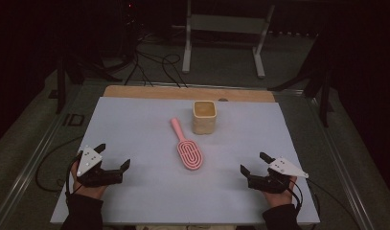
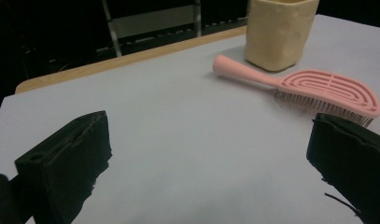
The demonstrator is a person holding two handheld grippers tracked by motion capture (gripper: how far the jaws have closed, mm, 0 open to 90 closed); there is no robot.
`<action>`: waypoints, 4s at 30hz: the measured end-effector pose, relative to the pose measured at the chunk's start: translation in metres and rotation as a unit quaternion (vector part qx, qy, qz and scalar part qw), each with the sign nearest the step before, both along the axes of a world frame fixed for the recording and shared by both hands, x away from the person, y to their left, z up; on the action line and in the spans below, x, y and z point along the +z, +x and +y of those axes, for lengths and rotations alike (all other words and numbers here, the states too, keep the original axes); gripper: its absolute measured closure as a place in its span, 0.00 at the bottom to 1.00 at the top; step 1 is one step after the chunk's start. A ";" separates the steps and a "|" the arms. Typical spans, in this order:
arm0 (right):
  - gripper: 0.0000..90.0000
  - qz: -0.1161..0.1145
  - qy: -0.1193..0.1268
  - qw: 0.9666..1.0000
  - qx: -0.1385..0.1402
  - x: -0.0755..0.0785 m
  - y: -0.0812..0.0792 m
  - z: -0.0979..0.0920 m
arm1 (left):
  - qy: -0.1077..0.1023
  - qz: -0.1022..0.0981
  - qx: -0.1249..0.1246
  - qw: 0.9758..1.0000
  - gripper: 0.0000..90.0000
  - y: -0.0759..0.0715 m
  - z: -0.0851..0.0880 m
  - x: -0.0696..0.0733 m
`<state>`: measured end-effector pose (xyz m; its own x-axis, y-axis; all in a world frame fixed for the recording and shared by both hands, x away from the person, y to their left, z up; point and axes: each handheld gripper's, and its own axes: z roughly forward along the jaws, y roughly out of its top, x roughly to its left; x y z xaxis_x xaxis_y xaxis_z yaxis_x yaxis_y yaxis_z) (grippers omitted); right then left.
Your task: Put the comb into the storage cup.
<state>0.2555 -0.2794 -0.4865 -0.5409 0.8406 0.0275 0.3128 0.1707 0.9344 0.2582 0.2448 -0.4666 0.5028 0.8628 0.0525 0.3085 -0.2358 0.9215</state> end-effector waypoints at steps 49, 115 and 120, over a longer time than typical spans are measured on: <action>0.10 0.003 0.005 1.000 -0.001 -0.003 0.002 0.001 | 0.005 -0.014 -0.052 0.999 0.01 0.047 -0.042 0.039; 0.10 0.011 0.004 1.000 0.004 -0.005 0.004 0.002 | 0.073 0.048 -0.100 0.991 0.01 0.125 -0.118 0.041; 0.10 0.012 0.004 1.000 0.004 -0.005 0.004 0.001 | 0.085 0.054 -0.105 0.989 0.01 0.130 -0.125 0.041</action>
<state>0.2597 -0.2780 -0.4915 -0.5473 0.8357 0.0461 0.3328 0.1668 0.9281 0.3879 0.1193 -0.4259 0.6803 0.7222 0.1246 0.3309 -0.4543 0.8271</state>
